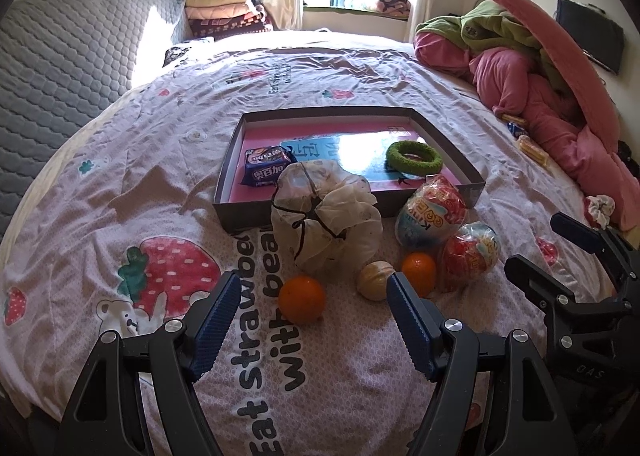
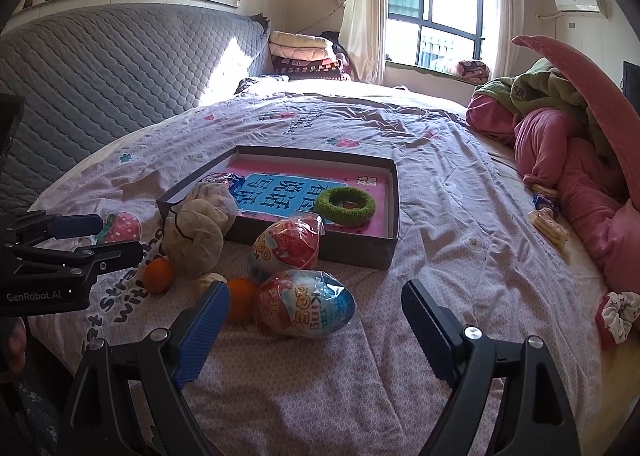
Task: Organize objects
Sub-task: 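Withdraw both tools from the box back toward the remaining items, then reach the left gripper to the white mesh bag and grasp it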
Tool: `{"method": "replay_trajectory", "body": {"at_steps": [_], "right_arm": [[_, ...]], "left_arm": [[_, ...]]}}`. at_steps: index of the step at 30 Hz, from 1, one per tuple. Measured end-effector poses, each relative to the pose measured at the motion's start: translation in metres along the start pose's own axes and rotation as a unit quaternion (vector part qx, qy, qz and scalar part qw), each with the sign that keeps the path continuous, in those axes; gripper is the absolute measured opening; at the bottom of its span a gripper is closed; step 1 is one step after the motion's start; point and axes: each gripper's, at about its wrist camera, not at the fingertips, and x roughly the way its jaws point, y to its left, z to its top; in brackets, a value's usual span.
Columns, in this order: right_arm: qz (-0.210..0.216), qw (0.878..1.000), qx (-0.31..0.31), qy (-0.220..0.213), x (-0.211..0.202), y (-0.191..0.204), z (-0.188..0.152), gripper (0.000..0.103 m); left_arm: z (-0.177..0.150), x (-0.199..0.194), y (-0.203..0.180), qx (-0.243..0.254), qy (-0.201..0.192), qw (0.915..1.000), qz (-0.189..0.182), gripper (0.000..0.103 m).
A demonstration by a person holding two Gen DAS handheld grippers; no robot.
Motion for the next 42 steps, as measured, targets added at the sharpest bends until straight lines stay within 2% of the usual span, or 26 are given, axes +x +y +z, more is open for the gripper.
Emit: {"method": "replay_trajectory", "body": {"at_steps": [14, 42], "right_arm": [[-0.001, 0.999, 0.011, 0.032, 0.013, -0.005, -0.010, 0.087], [0.006, 0.998, 0.020, 0.060, 0.035, -0.011, -0.018, 0.087]], "left_arm": [[-0.009, 0.008, -0.001, 0.002, 0.014, 0.9999, -0.003, 0.076], [-0.011, 0.038, 0.010, -0.014, 0.025, 0.9996, -0.009, 0.076]]}}
